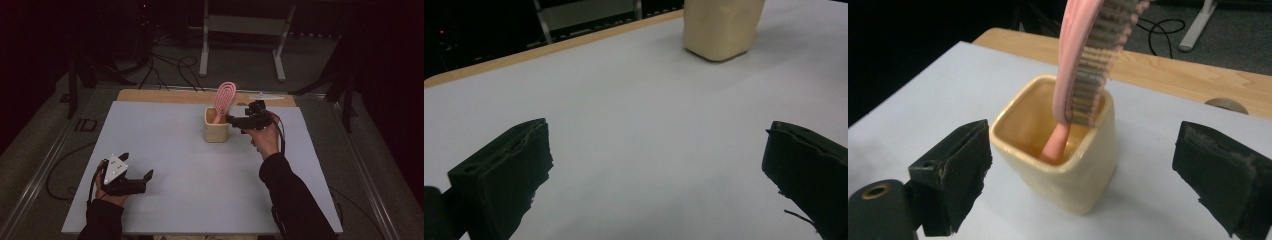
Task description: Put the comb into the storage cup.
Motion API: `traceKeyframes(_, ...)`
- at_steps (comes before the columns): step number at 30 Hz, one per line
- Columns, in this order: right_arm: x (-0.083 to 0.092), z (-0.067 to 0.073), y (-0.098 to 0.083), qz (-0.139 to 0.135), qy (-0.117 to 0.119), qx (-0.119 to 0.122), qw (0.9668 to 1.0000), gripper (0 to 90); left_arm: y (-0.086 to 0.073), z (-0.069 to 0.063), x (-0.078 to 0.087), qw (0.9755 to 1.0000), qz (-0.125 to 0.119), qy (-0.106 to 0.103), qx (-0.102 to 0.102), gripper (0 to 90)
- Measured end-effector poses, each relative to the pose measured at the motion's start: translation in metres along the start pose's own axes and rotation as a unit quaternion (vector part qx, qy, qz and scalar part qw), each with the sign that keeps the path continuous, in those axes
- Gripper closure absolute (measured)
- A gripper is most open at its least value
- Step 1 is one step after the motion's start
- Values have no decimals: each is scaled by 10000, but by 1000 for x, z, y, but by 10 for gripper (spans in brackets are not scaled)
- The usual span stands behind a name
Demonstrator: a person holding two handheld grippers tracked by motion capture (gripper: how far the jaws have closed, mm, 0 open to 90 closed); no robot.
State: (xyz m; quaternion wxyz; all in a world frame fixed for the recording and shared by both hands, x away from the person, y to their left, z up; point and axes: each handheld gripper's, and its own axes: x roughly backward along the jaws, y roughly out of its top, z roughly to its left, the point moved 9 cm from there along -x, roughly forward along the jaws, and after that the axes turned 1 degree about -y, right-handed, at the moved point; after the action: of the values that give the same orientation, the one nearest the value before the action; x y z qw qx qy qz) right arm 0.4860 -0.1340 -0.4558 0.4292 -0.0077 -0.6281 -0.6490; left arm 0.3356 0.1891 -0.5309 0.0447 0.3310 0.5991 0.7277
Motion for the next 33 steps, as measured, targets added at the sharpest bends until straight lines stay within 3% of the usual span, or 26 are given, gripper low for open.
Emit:
traceKeyframes(8,8,4,-13,48,-92,279,9996,86,0,0,0,10000,-17,8,19,1)
traceKeyframes(19,27,4,-30,-158,-177,300,9993,87,0,0,0,10000,-7,1,-4,1)
traceKeyframes(33,41,9,-59,-222,-420,597,9971,90,1,-1,1,10000,-45,14,9,1)
